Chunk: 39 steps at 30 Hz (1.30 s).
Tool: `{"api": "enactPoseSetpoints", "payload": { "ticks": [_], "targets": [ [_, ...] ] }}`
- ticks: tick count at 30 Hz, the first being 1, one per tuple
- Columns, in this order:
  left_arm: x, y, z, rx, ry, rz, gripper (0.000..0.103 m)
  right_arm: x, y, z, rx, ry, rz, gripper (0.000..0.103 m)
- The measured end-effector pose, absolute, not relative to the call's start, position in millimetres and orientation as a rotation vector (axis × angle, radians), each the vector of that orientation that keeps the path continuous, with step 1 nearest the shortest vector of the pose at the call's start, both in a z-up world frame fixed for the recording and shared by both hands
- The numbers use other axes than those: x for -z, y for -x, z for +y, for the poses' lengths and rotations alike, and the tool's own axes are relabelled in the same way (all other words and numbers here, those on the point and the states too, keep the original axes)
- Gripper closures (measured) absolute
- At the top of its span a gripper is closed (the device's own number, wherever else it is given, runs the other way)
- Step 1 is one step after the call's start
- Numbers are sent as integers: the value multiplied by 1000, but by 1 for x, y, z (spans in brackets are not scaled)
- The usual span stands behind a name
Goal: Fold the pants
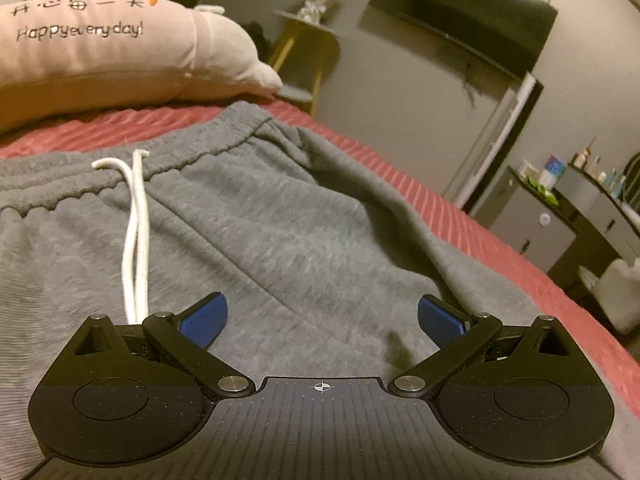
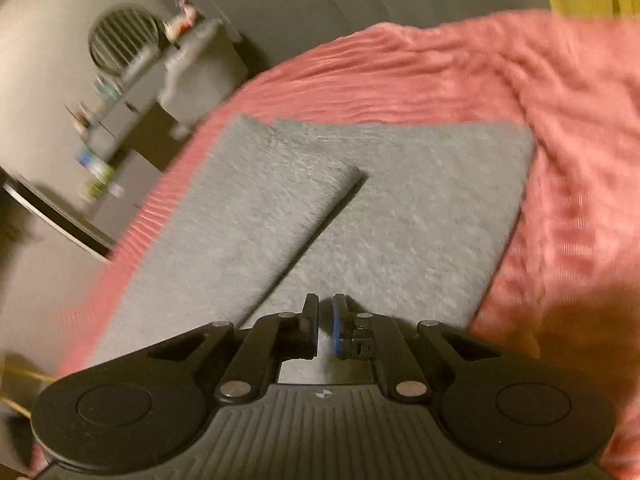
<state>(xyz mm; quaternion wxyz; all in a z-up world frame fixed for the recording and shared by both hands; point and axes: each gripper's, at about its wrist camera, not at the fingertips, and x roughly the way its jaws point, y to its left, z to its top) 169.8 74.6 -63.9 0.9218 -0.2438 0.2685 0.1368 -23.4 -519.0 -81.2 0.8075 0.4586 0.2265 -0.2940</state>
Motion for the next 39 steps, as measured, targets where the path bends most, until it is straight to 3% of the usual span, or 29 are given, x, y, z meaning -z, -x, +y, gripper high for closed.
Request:
{"api": "enactPoseSetpoints", "payload": {
  "ticks": [2, 5, 9, 10, 12, 13, 14, 20, 21, 22, 24, 25, 29, 34, 39],
  "targets": [
    [52, -171, 79, -242, 547, 559, 0, 78, 22, -527, 589, -994, 455, 71],
    [34, -181, 85, -155, 634, 555, 0, 80, 10, -532, 544, -999, 448, 47],
    [15, -227, 91, -77, 599, 596, 2, 85, -13, -543, 500, -1001, 435, 47],
    [15, -241, 94, -70, 589, 624, 5, 86, -19, -545, 493, -1007, 442, 49],
    [20, -266, 102, -67, 617, 689, 29, 85, -27, -545, 470, -1025, 446, 58],
    [24, -278, 107, -67, 649, 723, 31, 86, -31, -545, 464, -1030, 450, 70],
    [29, -288, 110, -67, 683, 742, 31, 87, -30, -544, 466, -1036, 455, 73],
    [58, -342, 121, -44, 810, 861, 36, 95, -38, -548, 441, -1110, 438, 69],
    [63, -350, 121, -22, 835, 885, 40, 96, -39, -548, 439, -1113, 442, 69],
    [65, -356, 120, -17, 849, 894, 48, 96, -43, -548, 442, -1104, 448, 69],
    [67, -363, 124, -30, 901, 922, 90, 91, -49, -547, 458, -1069, 471, 81],
    [66, -363, 126, -33, 926, 930, 90, 89, -53, -547, 470, -1046, 498, 98],
    [20, -334, 129, 28, 844, 782, 92, 61, -52, -550, 439, -991, 461, 98],
    [-37, -233, 138, 144, 794, 557, 92, 13, -15, -560, 392, -985, 300, 98],
    [-5, -126, 146, 111, 779, 604, 91, 5, 46, -567, 403, -941, 254, 98]
  ]
}}
